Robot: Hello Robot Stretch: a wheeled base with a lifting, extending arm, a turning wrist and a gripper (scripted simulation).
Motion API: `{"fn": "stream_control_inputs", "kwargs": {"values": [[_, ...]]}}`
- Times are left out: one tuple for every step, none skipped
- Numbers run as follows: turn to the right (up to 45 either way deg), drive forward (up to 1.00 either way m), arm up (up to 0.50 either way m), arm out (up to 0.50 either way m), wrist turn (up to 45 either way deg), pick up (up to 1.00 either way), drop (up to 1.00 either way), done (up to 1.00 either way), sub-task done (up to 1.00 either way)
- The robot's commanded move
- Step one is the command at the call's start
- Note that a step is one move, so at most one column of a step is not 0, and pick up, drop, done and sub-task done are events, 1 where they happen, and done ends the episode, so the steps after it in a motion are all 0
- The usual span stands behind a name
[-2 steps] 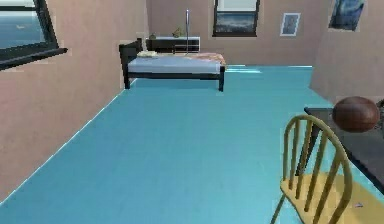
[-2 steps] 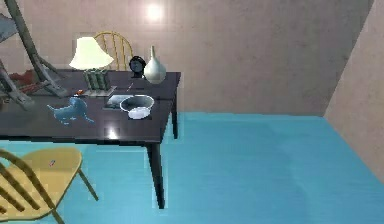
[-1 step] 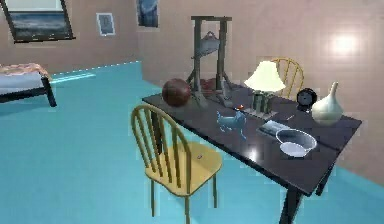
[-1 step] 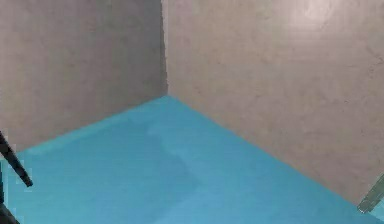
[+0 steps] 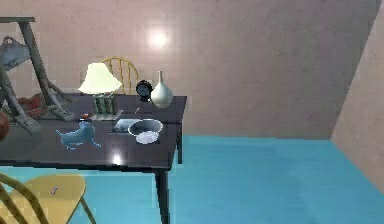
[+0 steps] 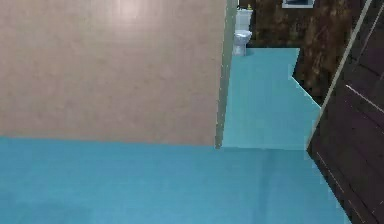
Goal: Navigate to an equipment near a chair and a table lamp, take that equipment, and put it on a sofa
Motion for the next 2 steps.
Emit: {"fn": "stream_control_inputs", "kwargs": {"values": [[24.0,0.0,0.0,0.0,0.0,0.0,0.0,0.0,0.0],[0.0,0.4,0.0,0.0,0.0,0.0,0.0,0.0,0.0]]}}
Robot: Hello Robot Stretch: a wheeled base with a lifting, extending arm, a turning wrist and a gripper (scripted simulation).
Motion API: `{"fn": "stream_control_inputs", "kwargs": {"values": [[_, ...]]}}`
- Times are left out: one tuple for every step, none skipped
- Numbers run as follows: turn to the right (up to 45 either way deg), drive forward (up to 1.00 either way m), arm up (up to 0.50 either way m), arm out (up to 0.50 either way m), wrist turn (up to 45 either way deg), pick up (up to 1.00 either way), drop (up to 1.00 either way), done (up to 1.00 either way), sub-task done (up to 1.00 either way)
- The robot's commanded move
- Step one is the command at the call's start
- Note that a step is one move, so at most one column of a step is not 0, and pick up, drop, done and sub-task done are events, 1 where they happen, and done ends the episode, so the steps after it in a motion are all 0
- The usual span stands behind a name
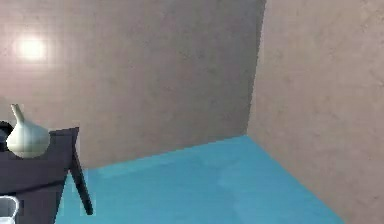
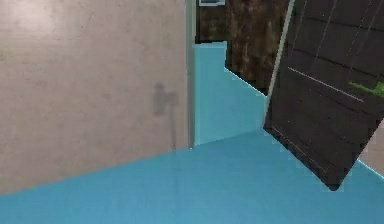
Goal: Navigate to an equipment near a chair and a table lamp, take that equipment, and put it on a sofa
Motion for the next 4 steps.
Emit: {"fn": "stream_control_inputs", "kwargs": {"values": [[-45.0,0.0,0.0,0.0,0.0,0.0,0.0,0.0,0.0],[-45.0,0.0,0.0,0.0,0.0,0.0,0.0,0.0,0.0],[-45.0,0.0,0.0,0.0,0.0,0.0,0.0,0.0,0.0],[-9.0,0.0,0.0,0.0,0.0,0.0,0.0,0.0,0.0]]}}
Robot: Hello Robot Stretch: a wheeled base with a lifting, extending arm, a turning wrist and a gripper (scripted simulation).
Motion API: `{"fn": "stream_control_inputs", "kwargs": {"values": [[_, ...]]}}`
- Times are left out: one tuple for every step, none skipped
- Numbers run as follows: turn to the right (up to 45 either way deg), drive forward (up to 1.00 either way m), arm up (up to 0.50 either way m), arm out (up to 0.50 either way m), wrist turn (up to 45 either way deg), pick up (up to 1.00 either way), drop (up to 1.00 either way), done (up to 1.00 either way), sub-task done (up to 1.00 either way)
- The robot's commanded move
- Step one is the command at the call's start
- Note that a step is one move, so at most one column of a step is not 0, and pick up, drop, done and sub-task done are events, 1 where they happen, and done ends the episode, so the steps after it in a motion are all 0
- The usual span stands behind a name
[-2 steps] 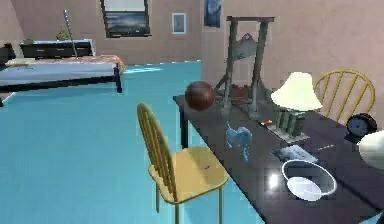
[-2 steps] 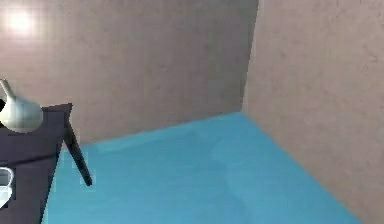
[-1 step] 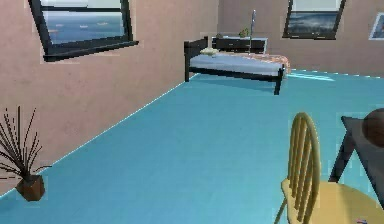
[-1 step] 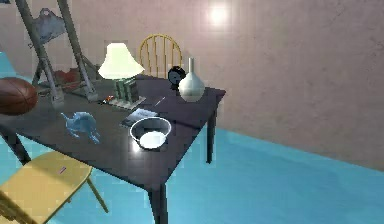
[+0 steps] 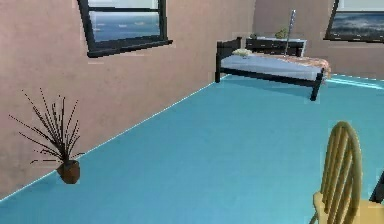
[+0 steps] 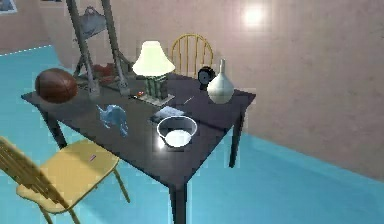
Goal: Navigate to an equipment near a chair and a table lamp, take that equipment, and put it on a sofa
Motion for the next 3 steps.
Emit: {"fn": "stream_control_inputs", "kwargs": {"values": [[0.0,0.45,0.0,0.0,0.0,0.0,0.0,0.0,0.0],[-15.0,0.0,0.0,0.0,0.0,0.0,0.0,0.0,0.0],[45.0,0.0,0.0,0.0,0.0,0.0,0.0,0.0,0.0]]}}
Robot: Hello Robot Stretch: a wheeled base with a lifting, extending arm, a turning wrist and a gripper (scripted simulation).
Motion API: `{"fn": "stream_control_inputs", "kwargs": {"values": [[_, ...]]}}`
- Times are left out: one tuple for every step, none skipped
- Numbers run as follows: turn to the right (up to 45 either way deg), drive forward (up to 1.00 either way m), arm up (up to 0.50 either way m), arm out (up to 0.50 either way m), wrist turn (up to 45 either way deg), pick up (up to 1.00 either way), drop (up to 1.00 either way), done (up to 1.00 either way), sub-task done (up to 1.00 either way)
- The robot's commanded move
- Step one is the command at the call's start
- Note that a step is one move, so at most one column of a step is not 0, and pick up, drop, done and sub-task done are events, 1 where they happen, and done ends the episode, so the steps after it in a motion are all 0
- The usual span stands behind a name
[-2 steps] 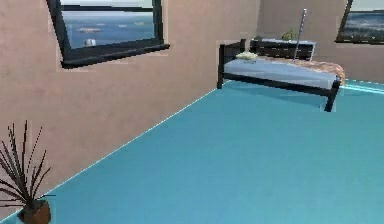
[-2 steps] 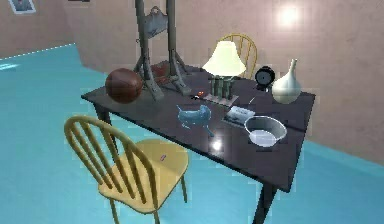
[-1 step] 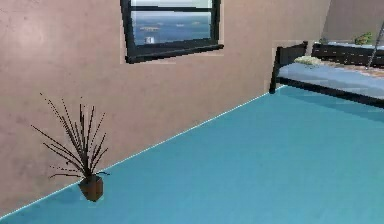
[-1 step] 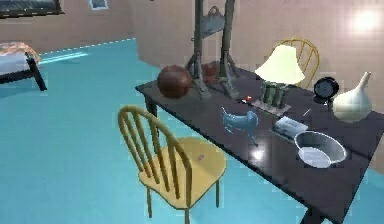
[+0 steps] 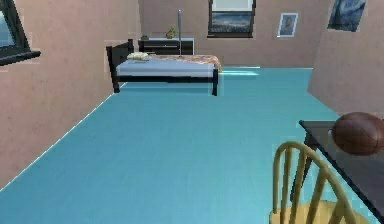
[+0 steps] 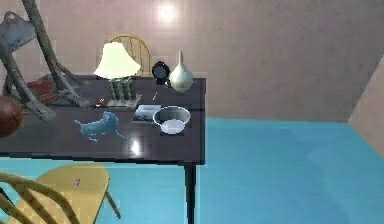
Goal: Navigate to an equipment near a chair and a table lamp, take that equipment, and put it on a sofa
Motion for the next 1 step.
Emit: {"fn": "stream_control_inputs", "kwargs": {"values": [[6.0,0.0,0.0,0.0,0.0,0.0,0.0,0.0,0.0]]}}
